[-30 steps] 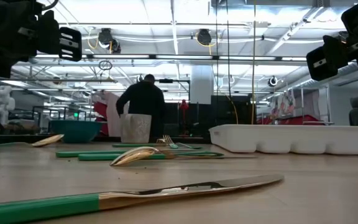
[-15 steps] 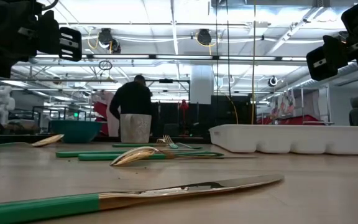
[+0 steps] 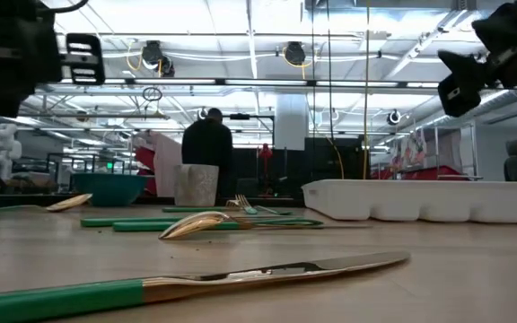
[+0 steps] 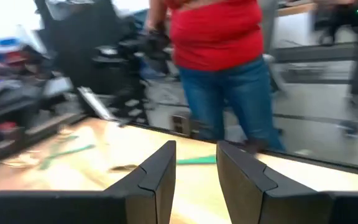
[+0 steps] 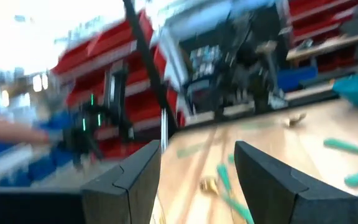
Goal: Sort silverware
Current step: Put the green spoon into the white cutlery tray
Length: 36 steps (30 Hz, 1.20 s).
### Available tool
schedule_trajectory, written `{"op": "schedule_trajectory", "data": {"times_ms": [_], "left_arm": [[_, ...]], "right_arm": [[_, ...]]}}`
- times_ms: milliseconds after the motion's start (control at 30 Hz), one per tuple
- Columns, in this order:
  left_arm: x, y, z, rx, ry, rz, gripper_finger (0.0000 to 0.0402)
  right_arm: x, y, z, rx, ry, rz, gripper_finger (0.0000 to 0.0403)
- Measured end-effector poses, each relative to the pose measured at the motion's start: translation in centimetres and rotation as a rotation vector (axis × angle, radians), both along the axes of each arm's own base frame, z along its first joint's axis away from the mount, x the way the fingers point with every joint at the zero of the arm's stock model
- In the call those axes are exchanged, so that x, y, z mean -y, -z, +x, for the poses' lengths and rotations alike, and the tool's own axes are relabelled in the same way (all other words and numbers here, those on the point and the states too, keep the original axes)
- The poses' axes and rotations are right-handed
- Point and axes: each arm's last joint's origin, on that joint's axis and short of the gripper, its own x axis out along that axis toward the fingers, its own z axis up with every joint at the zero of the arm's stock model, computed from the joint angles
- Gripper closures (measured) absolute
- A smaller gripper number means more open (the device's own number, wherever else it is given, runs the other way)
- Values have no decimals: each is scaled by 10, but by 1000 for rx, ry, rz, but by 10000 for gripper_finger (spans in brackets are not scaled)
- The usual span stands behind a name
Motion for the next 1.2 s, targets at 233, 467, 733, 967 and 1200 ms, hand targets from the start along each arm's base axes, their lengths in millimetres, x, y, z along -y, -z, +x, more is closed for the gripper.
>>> {"op": "schedule_trajectory", "data": {"times_ms": [233,467,733,967,1200], "left_arm": [[-1,7,0,-95,-39,-6,278],[-5,4,5,-79,-176,4,278],[-11,-15,10,175,-443,27,278],[-18,-20,13,186,-706,-21,278],[-20,-46,23,267,-773,-70,278]], "right_arm": [[8,-17,-4,170,241,157,206],[13,-23,-7,247,425,216,206],[17,-26,-10,289,545,243,206],[21,-15,-7,174,721,228,206],[20,-21,-8,186,684,168,206]]}}
